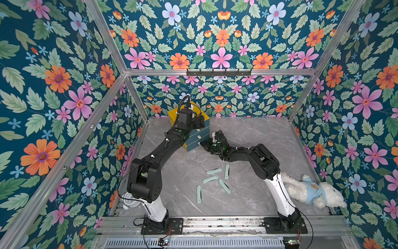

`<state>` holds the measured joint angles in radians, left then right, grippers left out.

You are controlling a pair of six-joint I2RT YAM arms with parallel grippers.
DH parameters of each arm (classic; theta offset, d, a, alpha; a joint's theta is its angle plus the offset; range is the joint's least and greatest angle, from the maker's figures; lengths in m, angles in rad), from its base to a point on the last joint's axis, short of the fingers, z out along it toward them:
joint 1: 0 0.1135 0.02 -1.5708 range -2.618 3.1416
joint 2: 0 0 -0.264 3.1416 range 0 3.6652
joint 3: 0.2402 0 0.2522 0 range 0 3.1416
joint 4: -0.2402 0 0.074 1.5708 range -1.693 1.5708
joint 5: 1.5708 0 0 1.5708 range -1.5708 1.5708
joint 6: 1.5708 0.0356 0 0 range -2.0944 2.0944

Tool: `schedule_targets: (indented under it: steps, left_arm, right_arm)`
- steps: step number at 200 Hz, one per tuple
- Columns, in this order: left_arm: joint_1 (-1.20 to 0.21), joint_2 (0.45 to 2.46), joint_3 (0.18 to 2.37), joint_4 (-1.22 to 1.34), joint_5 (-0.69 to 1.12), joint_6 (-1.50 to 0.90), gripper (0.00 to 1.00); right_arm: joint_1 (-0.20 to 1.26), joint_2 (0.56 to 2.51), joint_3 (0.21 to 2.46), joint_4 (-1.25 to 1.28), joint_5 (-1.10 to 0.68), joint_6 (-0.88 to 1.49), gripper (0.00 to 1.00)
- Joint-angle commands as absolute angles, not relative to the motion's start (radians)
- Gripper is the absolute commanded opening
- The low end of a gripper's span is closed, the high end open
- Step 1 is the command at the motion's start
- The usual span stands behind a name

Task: Place the fruit knives into the drawer by color
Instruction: Open the drawer in the storage box.

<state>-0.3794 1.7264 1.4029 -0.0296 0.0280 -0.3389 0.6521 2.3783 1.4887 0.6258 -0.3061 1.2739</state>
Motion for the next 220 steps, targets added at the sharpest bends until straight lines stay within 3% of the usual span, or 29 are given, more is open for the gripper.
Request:
schedule_targets:
  steps: [1,67,111,146,182,220]
  left_arm:
    - [-0.380,1.752,1.388,-0.280,0.088,-0.390,0.93]
    - [-0.377,1.773,1.402,-0.271,0.096,-0.400,0.92]
    - [-0.378,1.782,1.408,-0.260,0.106,-0.410,0.92]
    - [-0.377,1.783,1.413,-0.256,0.110,-0.409,0.94]
    - [-0.377,1.768,1.456,-0.269,0.113,-0.392,0.97]
    - [-0.376,1.713,1.541,-0.299,0.130,-0.386,0.99]
  right_arm:
    - [0.658,2.339,1.426,0.679,-0.312,1.290,0.00]
    - [0.666,2.168,1.114,0.826,-0.306,1.296,0.00]
    - [0.677,2.098,1.028,0.854,-0.296,1.293,0.00]
    - [0.683,2.063,0.984,0.880,-0.304,1.282,0.30]
    - [0.687,1.968,0.901,0.887,-0.292,1.255,0.42]
    - [0.697,1.858,0.828,0.828,-0.293,1.202,0.43]
